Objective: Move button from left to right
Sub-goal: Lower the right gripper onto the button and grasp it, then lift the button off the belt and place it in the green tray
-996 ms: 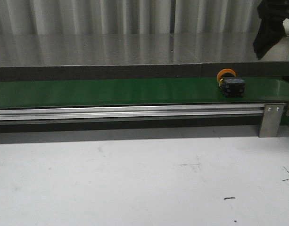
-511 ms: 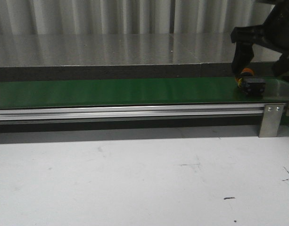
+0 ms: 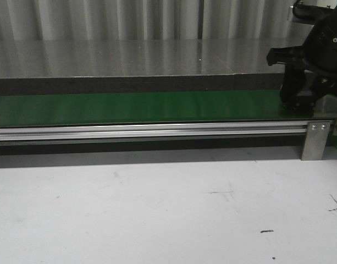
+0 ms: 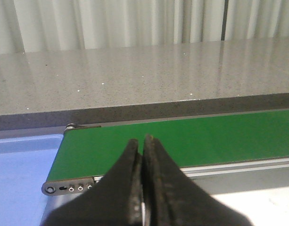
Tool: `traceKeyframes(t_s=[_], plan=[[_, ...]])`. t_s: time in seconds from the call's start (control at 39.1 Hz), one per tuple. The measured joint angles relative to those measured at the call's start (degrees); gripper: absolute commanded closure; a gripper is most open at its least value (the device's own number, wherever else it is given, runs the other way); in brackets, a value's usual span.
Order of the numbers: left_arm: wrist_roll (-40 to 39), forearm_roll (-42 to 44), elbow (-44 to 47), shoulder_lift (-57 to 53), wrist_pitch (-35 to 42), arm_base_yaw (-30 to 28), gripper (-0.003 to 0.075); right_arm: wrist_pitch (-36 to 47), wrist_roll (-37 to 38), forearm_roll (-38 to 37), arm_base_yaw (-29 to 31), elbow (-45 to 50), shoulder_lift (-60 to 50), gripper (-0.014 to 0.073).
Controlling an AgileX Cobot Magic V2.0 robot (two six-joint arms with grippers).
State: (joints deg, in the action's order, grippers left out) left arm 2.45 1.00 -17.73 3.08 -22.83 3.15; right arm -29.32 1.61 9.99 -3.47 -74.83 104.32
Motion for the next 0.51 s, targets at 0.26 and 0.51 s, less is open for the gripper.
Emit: traceKeyframes(t_s=[0.26, 0.51], plan=[[0.0, 0.0, 0.0, 0.0, 0.0, 0.0, 0.0741, -1.4, 0.0, -1.1, 6.7, -0.9, -3.6, 0.0353], [0.0, 0.0, 0.0, 0.0, 0.0, 0.0, 0.0741, -1.7, 0.0, -4.2, 17.2, -1.2, -3.1, 0.0353]])
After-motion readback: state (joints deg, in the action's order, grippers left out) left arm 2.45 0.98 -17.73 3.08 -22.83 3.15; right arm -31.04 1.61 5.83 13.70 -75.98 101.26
